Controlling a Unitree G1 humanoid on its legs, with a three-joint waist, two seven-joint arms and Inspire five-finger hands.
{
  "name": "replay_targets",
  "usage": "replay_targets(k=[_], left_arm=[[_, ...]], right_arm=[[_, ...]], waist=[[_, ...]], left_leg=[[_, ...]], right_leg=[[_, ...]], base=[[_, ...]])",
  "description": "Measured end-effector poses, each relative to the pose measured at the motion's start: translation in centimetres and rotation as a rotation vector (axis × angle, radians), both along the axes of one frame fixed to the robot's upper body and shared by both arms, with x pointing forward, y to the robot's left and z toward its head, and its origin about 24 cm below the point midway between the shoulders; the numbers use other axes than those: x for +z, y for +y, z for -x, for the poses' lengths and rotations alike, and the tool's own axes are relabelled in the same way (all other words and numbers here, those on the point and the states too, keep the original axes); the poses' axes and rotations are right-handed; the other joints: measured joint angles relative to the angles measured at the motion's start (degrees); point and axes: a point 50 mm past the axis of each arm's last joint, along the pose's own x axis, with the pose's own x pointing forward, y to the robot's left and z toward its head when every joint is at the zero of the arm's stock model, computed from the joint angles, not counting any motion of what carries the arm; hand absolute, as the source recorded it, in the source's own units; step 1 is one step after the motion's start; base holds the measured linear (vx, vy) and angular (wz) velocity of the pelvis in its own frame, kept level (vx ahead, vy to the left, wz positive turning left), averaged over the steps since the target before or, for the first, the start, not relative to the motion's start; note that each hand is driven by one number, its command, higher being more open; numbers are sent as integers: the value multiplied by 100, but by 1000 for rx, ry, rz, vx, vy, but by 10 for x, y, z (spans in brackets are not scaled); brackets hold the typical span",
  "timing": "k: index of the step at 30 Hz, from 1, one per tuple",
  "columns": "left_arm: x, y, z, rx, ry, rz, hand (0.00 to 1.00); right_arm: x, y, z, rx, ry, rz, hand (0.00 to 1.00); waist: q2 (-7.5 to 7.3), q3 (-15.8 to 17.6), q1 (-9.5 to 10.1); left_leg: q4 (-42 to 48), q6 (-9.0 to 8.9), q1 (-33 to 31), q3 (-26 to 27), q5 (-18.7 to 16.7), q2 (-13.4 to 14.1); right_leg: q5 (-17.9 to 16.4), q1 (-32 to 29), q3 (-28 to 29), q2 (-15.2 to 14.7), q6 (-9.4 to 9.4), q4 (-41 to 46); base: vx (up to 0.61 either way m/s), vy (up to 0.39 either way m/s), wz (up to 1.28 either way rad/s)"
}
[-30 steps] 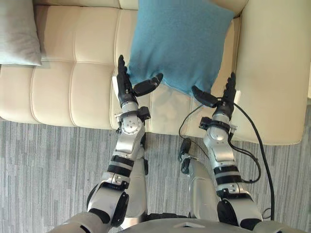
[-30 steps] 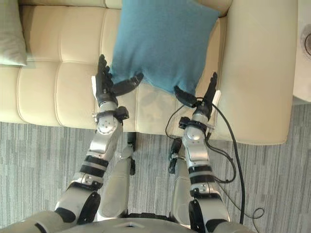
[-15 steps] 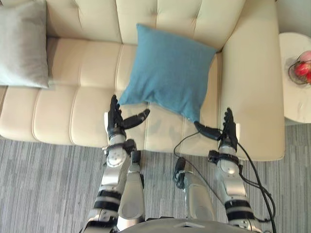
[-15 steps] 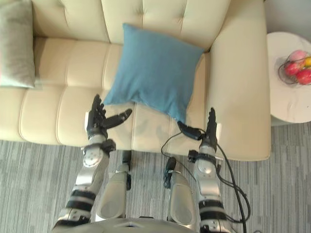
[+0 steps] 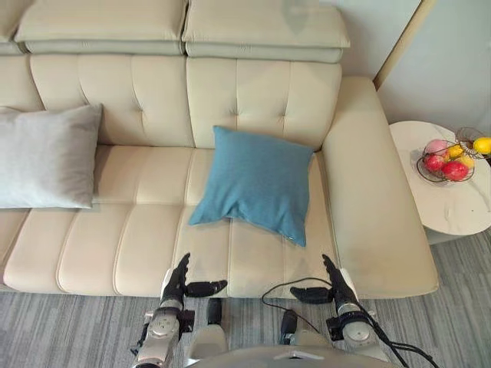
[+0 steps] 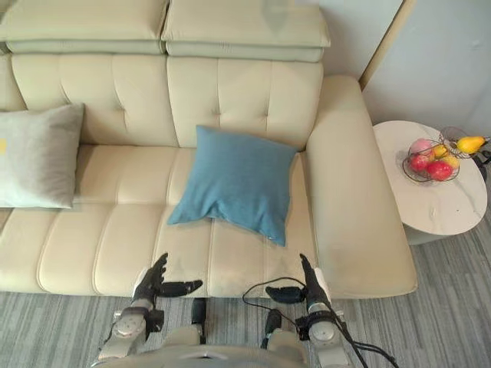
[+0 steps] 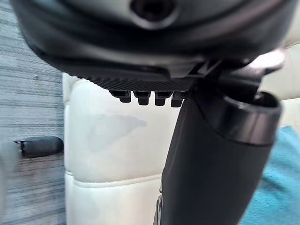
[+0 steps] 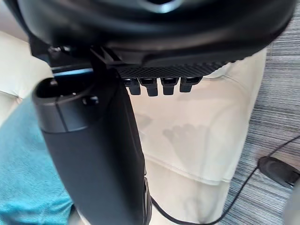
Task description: Pick up cushions and gather them together orderly.
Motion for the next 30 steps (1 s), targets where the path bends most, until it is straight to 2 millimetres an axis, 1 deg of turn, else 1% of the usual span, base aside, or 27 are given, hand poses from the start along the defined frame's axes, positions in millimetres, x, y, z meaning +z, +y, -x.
replay_targets(k=[2, 4, 5, 6, 8, 9, 12, 16, 20, 22, 24, 27, 28, 29, 30], left_arm=[[-9, 3, 13, -8, 67, -24, 100], [-13, 4, 21, -3, 102, -25, 100], [-18, 5, 31, -7, 141, -34, 100], [-20, 5, 34, -9, 157, -38, 100], [-22, 7, 38, -11, 179, -48, 100], [-24, 8, 42, -7, 198, -50, 100], [-28, 7, 49, 1, 234, -48, 100], [-30, 7, 52, 21, 253, -54, 100], [-33, 8, 57, 34, 290, -74, 100], [-36, 9, 63, 49, 320, -84, 100], [-36, 10, 65, 53, 328, -85, 100], [-37, 13, 68, 95, 339, -85, 100], [-36, 16, 66, 102, 335, -95, 100], [-33, 19, 57, 107, 311, -105, 100], [-32, 21, 54, 111, 302, -107, 100]], right_arm=[[-12, -3, 14, 19, 88, 25, 100], [-15, -6, 20, 17, 120, 32, 100], [-18, -10, 25, 15, 147, 45, 100], [-19, -12, 28, 12, 160, 48, 100], [-23, -12, 32, 5, 189, 51, 100], [-26, -13, 38, -2, 218, 51, 100], [-31, -18, 49, -29, 276, 63, 100], [-33, -21, 52, -65, 300, 70, 100], [-35, -23, 52, -109, 322, 81, 100], [-36, -23, 54, -147, 333, 74, 100], [-36, -22, 51, -154, 326, 68, 100], [-34, -21, 39, -196, 293, 43, 100], [-32, -17, 28, -225, 264, 22, 100], [-30, -11, 19, -242, 243, 0, 100], [-30, -10, 16, -242, 238, -4, 100]], waist=[[-4, -95, 0], [-10, -140, -1], [-20, -203, -23], [-29, -237, -23], [-52, -287, -26], [-50, -291, -26], [-9, -350, -29], [24, -371, -47], [37, -379, -60], [32, -377, -61], [25, -372, -58], [-27, -284, -34], [-92, -145, -2], [-160, -14, -5], [-179, 30, -7]], left_leg=[[-47, 16, 114, 20, -20, -16], [-85, 24, 178, 45, -26, -29], [-118, 26, 224, 58, -25, -46], [-130, 27, 231, 66, -24, -48], [-146, 29, 254, 72, -21, -50], [-186, 29, 351, 73, -20, -56], [-244, 28, 533, 109, -37, -71], [-243, 19, 600, 121, -61, -69], [-245, 15, 668, 176, -71, -68], [-247, 8, 754, 230, -96, -64], [-247, 5, 762, 306, -110, -56], [-243, -15, 695, 621, -159, -15], [-88, -24, 567, 756, -233, 22], [282, -10, 322, 797, -374, 69], [429, 0, 219, 796, -431, 92]], right_leg=[[79, 115, 41, 0, 16, -151], [110, 175, 75, -4, 23, -224], [161, 236, 89, -10, 44, -314], [166, 236, 97, -11, 45, -322], [172, 253, 103, -10, 48, -337], [179, 358, 101, -8, 54, -381], [183, 545, 116, -9, 62, -482], [182, 617, 124, 0, 61, -512], [182, 651, 182, 4, 60, -512], [183, 702, 252, 5, 60, -511], [190, 667, 323, 9, 58, -509], [262, 367, 660, 48, 31, -430], [263, 124, 835, 71, 22, -232], [257, -51, 907, 77, 14, -37], [257, -110, 912, 81, 14, 12]], base=[[-47, 51, -9], [-16, 34, -9], [-6, 39, -6], [5, 40, -5], [0, 0, 0], [44, 13, -1], [51, 18, -4], [45, 12, -2], [16, 19, -8], [-9, 25, -12], [-24, 25, -27], [-48, 35, -56], [-57, 7, -55], [-47, 0, -46], [-89, -16, -21]])
